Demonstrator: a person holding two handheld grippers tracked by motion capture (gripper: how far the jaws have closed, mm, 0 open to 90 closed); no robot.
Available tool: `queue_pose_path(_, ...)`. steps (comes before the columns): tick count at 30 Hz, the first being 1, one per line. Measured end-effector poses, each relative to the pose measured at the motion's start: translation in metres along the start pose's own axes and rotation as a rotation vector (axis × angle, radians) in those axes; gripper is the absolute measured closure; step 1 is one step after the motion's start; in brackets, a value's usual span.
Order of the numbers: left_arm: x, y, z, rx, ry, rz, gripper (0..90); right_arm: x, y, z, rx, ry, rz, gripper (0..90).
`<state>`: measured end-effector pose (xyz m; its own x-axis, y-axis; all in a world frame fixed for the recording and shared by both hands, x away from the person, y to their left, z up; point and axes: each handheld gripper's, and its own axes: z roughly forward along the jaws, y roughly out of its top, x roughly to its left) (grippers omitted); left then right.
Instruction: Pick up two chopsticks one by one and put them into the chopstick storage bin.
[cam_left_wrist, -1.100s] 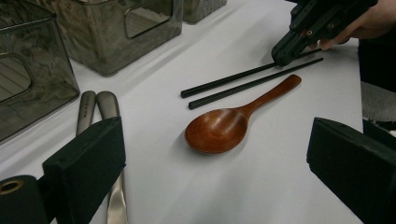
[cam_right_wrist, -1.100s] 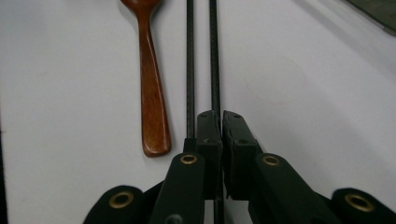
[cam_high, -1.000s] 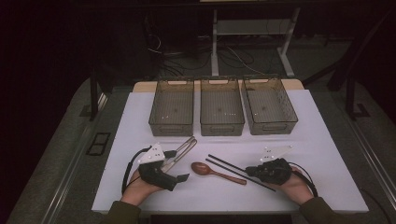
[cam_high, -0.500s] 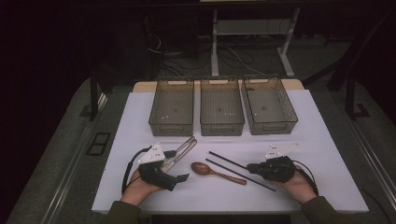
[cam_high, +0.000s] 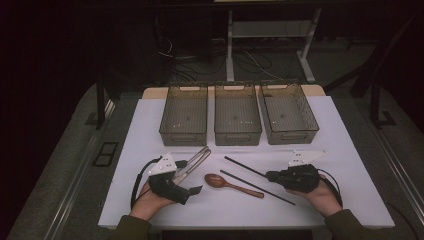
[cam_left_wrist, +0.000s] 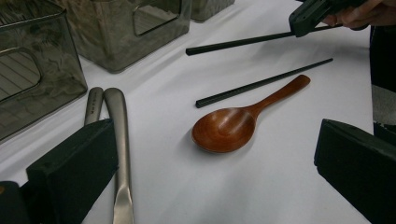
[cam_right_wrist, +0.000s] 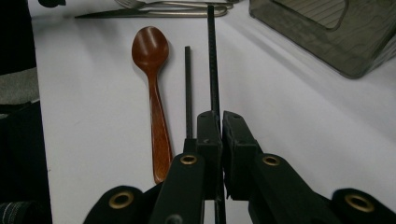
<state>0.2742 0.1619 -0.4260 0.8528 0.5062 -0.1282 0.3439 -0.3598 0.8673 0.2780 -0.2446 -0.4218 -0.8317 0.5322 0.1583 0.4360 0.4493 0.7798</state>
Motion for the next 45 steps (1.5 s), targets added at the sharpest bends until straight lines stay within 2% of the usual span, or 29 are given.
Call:
queue_pose_path(6,0.0,0.0,-0.001,0.0,0.002,-0.008,0.0,-0.001,0.005,-0.003,-0.012,-0.008,0.009,85.3)
queue_pose_path(14,0.0,-0.001,0.0,0.014,0.01,0.01,0.0,-0.004,0.016,-0.006,-0.032,-0.016,0.005,85.2)
queue_pose_path(24,0.0,-0.003,0.001,-0.002,0.014,-0.005,0.0,-0.01,0.028,-0.009,-0.061,-0.016,0.022,85.3)
queue_pose_path(33,-0.001,-0.001,0.002,0.002,0.026,0.006,0.0,-0.013,0.043,-0.003,-0.061,-0.04,0.021,85.2)
queue_pose_path(45,-0.001,-0.001,0.003,0.0,0.025,0.01,0.0,-0.017,0.066,0.017,-0.057,-0.051,0.015,85.2)
